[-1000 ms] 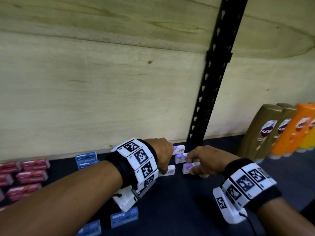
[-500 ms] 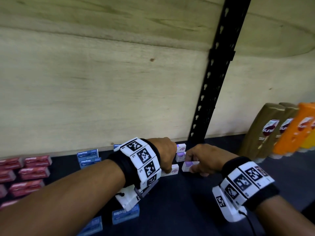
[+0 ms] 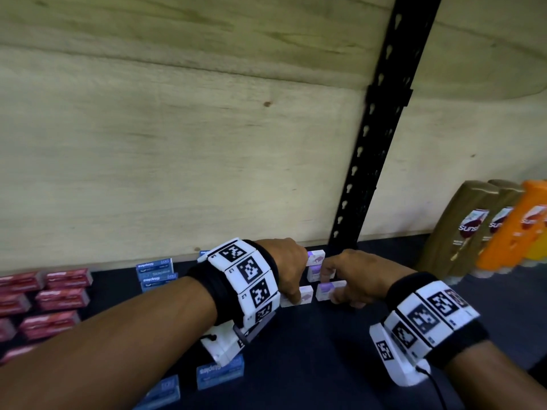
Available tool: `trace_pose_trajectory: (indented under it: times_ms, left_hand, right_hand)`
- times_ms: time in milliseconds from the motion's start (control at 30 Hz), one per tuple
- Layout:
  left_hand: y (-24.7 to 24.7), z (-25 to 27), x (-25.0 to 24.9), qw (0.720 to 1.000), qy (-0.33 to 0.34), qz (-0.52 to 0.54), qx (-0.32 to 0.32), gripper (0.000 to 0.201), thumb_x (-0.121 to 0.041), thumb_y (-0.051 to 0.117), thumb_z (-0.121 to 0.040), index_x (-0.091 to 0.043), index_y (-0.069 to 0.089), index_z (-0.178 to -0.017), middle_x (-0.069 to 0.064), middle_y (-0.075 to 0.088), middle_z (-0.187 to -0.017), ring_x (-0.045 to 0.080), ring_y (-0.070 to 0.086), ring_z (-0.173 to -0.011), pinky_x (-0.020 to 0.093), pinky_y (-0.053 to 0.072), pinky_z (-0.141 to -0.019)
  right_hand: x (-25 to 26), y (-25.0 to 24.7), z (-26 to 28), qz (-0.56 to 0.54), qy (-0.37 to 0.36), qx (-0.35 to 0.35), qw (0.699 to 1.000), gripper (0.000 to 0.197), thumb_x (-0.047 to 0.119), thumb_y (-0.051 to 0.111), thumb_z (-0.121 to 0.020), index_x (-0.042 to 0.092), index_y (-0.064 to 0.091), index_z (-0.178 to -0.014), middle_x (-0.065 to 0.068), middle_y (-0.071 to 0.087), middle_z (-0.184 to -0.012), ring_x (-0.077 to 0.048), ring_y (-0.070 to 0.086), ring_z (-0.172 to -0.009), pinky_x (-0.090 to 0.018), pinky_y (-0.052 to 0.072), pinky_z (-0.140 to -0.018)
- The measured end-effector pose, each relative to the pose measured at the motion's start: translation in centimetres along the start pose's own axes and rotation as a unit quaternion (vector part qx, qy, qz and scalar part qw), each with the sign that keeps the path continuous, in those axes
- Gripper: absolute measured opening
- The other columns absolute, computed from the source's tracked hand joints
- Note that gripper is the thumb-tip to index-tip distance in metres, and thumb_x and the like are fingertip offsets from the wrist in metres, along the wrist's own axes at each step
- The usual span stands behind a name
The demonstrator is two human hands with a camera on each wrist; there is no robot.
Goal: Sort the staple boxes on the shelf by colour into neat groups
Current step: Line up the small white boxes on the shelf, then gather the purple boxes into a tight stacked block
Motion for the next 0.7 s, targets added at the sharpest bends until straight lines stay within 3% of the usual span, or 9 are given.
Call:
trace_pose_trajectory:
  times_ms: [67,133,200,333,533,700]
  left_hand:
    - [-0.3,0.3,0.3,1.0,-0.004,0.001,-0.003,0.039,-0.037,0.076,-0.082,-0.012,0.068,-0.111,0.003,0.069,-0.107,0.02,0.066,-0.093,0.032,0.054,-0.081]
    - [-0.8,0.8,0.9,1.0,-0.011,0.002,-0.01,0.04,-0.039,0.077,-0.081,-0.013,0.069,-0.111,0.003,0.068,-0.109,0.02,0.065,-0.097,0.031,0.053,-0.081]
    - [-1.3,1.7,1.6,1.0,-0.016,0.005,-0.014,0.039,-0.041,0.077,-0.08,-0.014,0.07,-0.107,0.002,0.069,-0.106,0.02,0.064,-0.095,0.03,0.052,-0.079]
    - [-1.7,4.3,3.5,0.998,-0.04,0.011,-0.04,0.032,-0.044,0.075,-0.081,-0.019,0.07,-0.1,-0.002,0.069,-0.097,0.018,0.064,-0.09,0.03,0.05,-0.075]
    - [-1.6,11.2,7.5,0.989,-0.125,-0.016,-0.075,0.029,-0.048,0.068,-0.087,-0.024,0.067,-0.103,-0.007,0.064,-0.093,0.019,0.061,-0.09,0.033,0.05,-0.076]
    - [-0.9,19.2,11.7,0.97,-0.214,0.002,-0.113,0.023,-0.048,0.066,-0.087,-0.028,0.068,-0.099,-0.011,0.064,-0.09,0.014,0.062,-0.087,0.033,0.051,-0.078]
  right_hand:
    - [0.0,-0.3,0.2,0.004,-0.002,-0.003,1.0,0.027,0.028,0.074,-0.086,0.033,0.057,-0.107,0.008,0.048,-0.091,-0.018,0.067,-0.072,-0.03,0.056,-0.071]
    - [0.1,-0.9,0.4,0.024,-0.01,-0.019,0.999,0.03,0.037,0.074,-0.085,0.037,0.057,-0.109,0.006,0.045,-0.101,-0.016,0.059,-0.085,-0.03,0.05,-0.08]
    - [0.6,-1.5,0.8,0.02,-0.018,-0.036,0.999,0.03,0.043,0.072,-0.085,0.04,0.057,-0.11,0.005,0.04,-0.11,-0.015,0.055,-0.093,-0.029,0.047,-0.084]
    - [3.0,-2.3,1.3,0.028,-0.056,-0.065,0.996,0.034,0.052,0.064,-0.088,0.036,0.057,-0.117,0.007,0.041,-0.107,-0.017,0.055,-0.101,-0.03,0.047,-0.087]
    - [10.2,-2.5,0.8,0.034,-0.156,-0.079,0.984,0.038,0.056,0.064,-0.087,0.032,0.059,-0.115,0.009,0.051,-0.103,-0.015,0.053,-0.093,-0.031,0.046,-0.085]
    - [17.4,-2.9,1.8,0.051,-0.248,-0.075,0.964,0.039,0.06,0.062,-0.086,0.033,0.057,-0.114,0.009,0.053,-0.104,-0.016,0.054,-0.095,-0.033,0.047,-0.086]
Point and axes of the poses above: each hand's wrist, its own z-axis away from the middle knuckle, its own y-axis out of the palm, x = y × z, the point moved 1 cm from there along -z, towards the middle knuckle
